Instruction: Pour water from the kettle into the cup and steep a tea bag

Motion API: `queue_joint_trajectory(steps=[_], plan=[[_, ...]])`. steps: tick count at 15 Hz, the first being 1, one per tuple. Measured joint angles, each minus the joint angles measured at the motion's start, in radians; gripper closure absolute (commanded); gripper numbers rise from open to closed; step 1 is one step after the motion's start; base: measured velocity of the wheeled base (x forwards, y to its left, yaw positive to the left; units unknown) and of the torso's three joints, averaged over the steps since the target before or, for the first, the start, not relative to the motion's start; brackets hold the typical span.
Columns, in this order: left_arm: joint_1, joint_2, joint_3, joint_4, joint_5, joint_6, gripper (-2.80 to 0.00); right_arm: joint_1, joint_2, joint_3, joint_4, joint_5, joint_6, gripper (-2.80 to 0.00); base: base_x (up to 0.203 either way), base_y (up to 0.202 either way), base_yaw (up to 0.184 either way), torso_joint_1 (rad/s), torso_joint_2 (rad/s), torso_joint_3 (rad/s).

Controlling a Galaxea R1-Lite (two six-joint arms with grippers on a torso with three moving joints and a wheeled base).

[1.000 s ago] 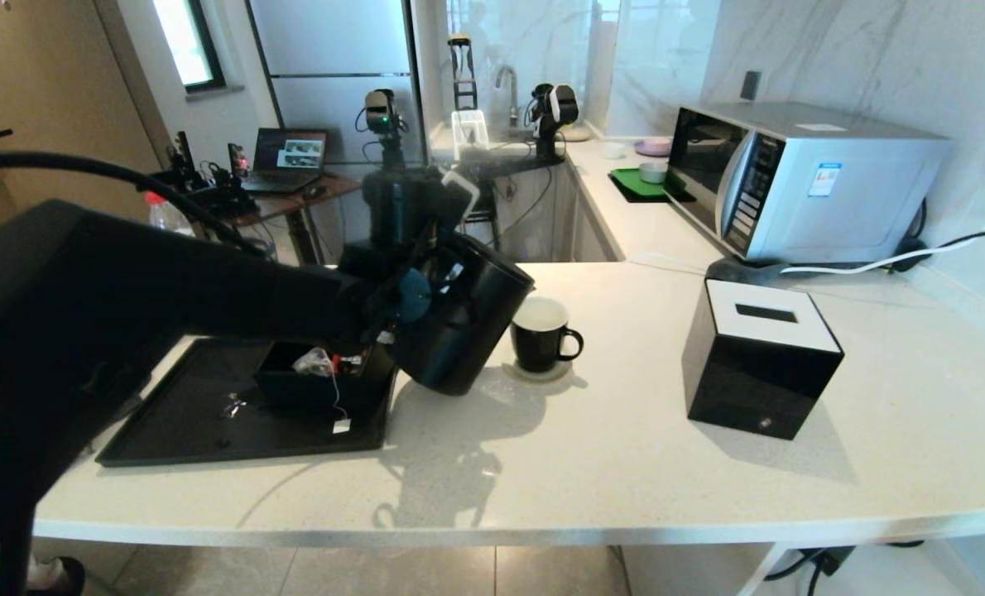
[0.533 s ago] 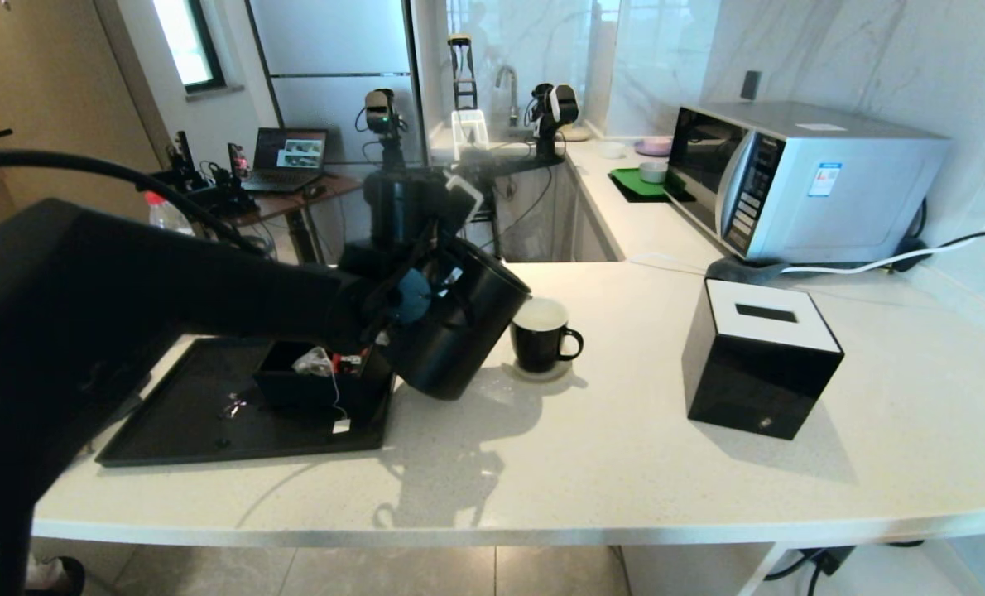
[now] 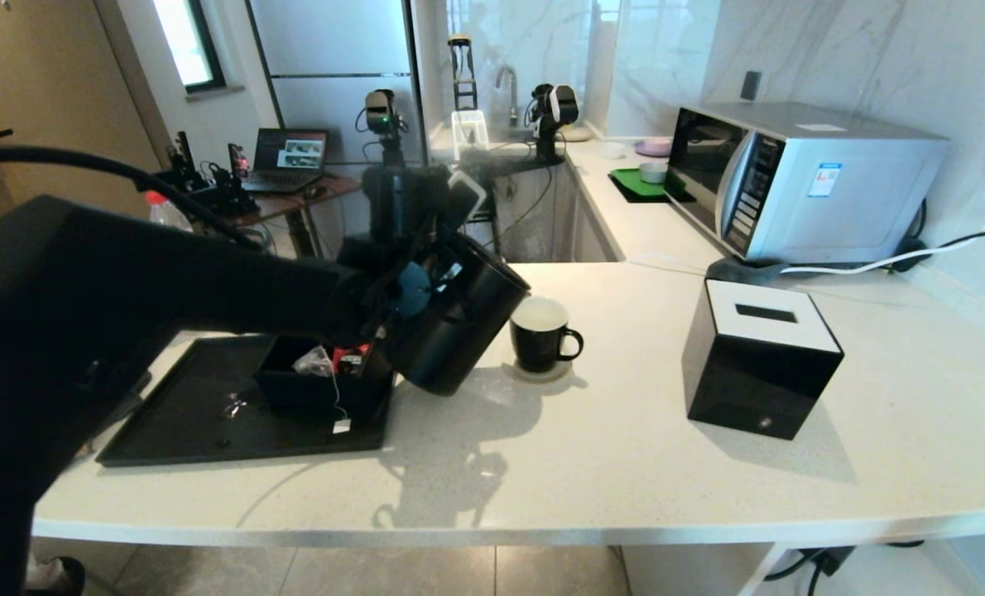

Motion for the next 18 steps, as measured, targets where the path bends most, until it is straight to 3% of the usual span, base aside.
queue_joint_trajectory(steps=[10,18], plan=[[-0.001,0.013,-0.020,0.014,0.000,0.024,0.00,0.000,0.000,0.000,0.000,0.000,0.000,0.00,0.000,0.000,0.000,0.000,0.00,0.000],[-0.007,0.016,-0.056,0.087,0.002,0.026,0.00,0.000,0.000,0.000,0.000,0.000,0.000,0.00,0.000,0.000,0.000,0.000,0.00,0.000]])
